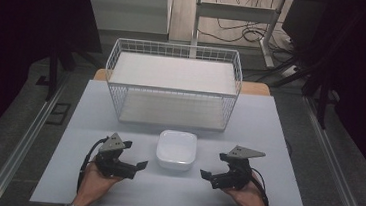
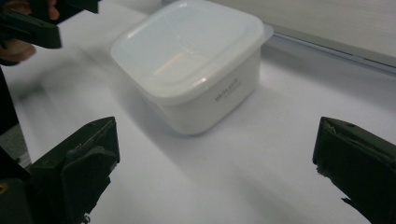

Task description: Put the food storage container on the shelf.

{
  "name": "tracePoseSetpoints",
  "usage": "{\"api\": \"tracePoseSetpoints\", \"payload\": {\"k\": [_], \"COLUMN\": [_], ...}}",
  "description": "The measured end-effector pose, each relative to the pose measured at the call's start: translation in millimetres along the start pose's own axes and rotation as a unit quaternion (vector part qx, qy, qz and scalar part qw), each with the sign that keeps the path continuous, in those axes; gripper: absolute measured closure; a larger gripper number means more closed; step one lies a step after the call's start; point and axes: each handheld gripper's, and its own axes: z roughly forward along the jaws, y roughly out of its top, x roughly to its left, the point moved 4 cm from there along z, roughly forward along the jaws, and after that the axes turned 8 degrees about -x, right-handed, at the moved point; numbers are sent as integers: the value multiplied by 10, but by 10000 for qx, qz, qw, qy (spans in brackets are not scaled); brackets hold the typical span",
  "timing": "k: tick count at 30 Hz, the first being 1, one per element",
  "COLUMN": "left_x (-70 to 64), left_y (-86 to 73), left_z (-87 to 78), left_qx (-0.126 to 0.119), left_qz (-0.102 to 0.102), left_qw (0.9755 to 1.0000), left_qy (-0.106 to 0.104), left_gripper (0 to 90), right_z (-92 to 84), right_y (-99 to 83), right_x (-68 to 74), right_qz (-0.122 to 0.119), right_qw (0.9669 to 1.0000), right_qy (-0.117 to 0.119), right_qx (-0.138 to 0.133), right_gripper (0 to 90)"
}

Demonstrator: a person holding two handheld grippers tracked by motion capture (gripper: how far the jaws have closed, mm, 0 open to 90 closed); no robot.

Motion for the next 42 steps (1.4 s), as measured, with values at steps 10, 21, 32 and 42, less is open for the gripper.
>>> {"api": "tracePoseSetpoints", "payload": {"k": [10,21,32,42], "left_x": [33,118,20,-11], "left_y": [307,263,207,184], "left_z": [372,798,667,402], "left_qx": [63,367,461,130], "left_qz": [125,-186,-842,-1289], "left_qw": [9997,9977,9925,9895], "left_qy": [-194,-536,-759,-638], "left_gripper": [75,55,245,668], "right_z": [227,749,685,425], "right_y": [224,319,247,263], "right_x": [17,-84,9,36], "right_qz": [58,267,685,1055], "right_qw": [10000,9987,9947,9939], "right_qy": [-25,77,350,53], "right_qx": [77,437,684,330], "right_gripper": [96,74,301,685]}}
